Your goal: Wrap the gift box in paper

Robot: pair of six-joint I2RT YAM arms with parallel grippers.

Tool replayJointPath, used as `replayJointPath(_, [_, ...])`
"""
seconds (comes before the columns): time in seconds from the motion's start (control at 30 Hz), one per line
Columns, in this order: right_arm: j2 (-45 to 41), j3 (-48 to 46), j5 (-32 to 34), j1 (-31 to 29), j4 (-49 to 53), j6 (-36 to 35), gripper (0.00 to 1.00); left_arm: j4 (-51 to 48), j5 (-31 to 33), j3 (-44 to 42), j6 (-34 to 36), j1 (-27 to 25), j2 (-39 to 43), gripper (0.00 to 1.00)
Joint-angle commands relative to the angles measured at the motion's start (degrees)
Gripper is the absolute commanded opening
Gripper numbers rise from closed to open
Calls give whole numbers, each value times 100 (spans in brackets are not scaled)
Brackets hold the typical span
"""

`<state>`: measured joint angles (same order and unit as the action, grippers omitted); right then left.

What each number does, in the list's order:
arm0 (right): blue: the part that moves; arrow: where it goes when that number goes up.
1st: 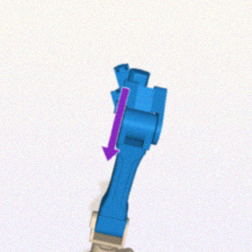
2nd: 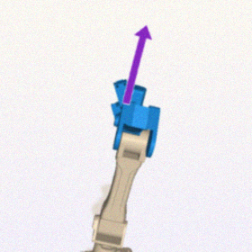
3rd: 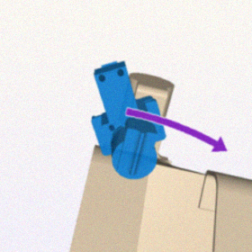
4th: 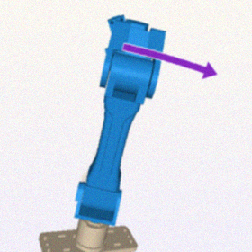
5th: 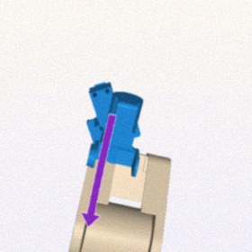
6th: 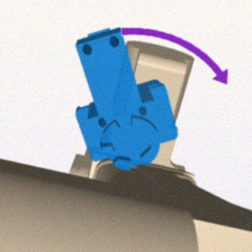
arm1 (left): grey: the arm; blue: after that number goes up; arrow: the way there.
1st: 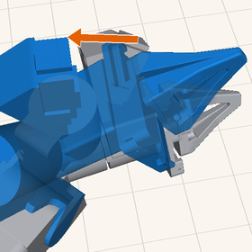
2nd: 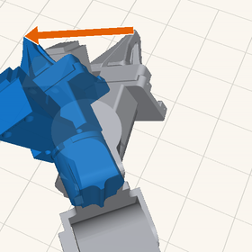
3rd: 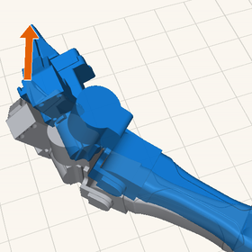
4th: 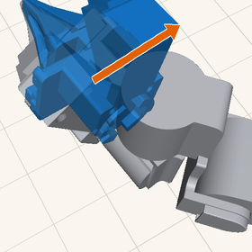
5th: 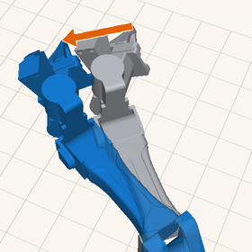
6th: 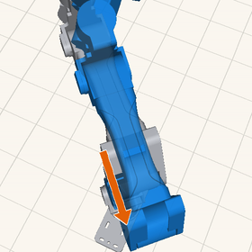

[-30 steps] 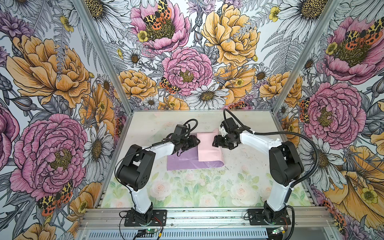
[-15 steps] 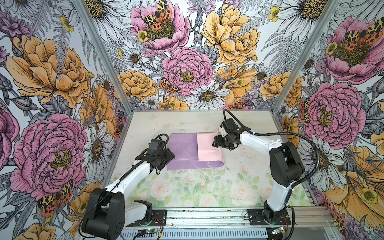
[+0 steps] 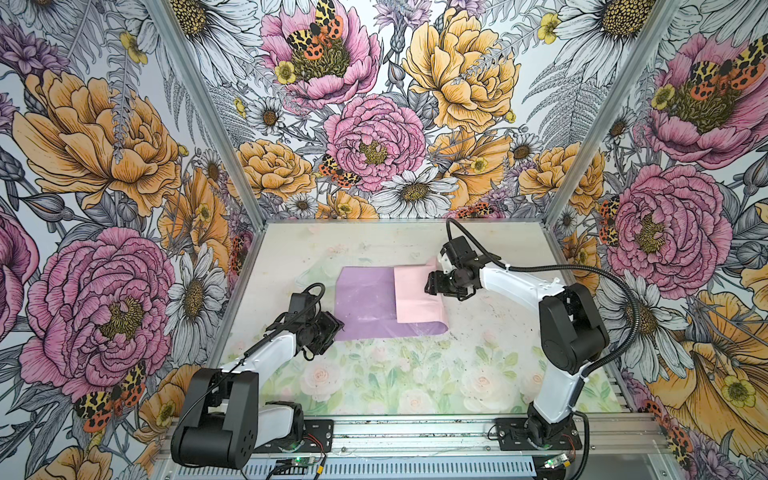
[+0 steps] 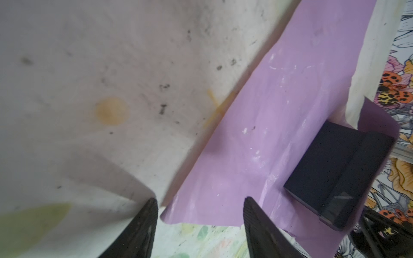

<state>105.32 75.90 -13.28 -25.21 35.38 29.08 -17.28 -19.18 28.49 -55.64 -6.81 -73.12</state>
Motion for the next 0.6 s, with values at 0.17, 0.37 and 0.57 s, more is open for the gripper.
replayJointPath(0.17, [-34,-86,185,-77,250,-78,70,1322,-429,-85,-325,-301,-238,63])
replayJointPath(0.37, [-49,-113,185,-80,250,-96,70,1879,-315,2,-237,-294,-276,62])
replayJointPath(0.57, [-72,-119,194,-81,251,-105,70,2183,-262,150,-71,-313,-319,61])
